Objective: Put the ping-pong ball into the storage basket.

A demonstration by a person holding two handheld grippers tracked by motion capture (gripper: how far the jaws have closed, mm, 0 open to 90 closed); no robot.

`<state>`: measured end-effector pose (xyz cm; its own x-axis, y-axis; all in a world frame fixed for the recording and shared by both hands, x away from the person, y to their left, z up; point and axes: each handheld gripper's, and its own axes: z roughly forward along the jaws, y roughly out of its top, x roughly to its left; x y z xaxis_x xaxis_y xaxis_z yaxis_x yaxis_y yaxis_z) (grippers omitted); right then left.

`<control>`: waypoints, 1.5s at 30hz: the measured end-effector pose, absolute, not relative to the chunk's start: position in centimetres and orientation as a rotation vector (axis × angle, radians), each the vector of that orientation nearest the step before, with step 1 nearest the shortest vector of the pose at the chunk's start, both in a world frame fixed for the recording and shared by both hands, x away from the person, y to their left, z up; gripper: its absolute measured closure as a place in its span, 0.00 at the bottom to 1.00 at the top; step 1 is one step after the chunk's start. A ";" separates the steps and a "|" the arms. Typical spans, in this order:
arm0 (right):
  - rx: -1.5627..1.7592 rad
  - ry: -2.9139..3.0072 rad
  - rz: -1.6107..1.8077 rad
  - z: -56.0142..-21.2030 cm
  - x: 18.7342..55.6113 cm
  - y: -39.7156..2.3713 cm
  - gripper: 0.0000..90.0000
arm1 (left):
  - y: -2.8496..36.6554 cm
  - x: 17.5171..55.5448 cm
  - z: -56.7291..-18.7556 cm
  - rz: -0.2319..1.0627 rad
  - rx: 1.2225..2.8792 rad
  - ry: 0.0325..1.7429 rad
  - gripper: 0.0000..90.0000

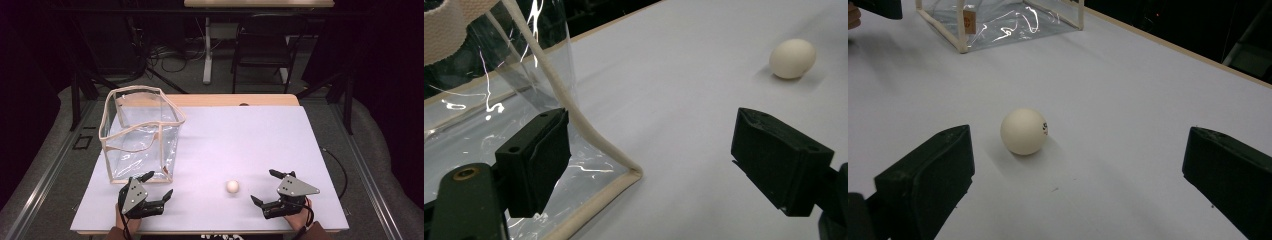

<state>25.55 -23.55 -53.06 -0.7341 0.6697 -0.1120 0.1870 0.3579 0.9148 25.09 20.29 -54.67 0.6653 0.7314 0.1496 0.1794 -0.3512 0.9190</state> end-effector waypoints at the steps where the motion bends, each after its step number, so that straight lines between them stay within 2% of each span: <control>1: 0.749 2.156 1.357 -53.0 25.6 -23.5 0.00 | 20.3 25.1 -54.7 0.692 1.880 0.716 0.18; 45: 0.773 2.373 1.205 -52.9 28.4 -18.7 0.00 | 20.1 25.2 -54.7 0.692 1.899 0.704 0.18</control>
<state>28.44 -18.74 -52.92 -0.7819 0.6188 -0.0754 0.3041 0.4842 0.8204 25.22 20.13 -54.74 0.6730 0.7212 0.1644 0.1769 -0.3728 0.9109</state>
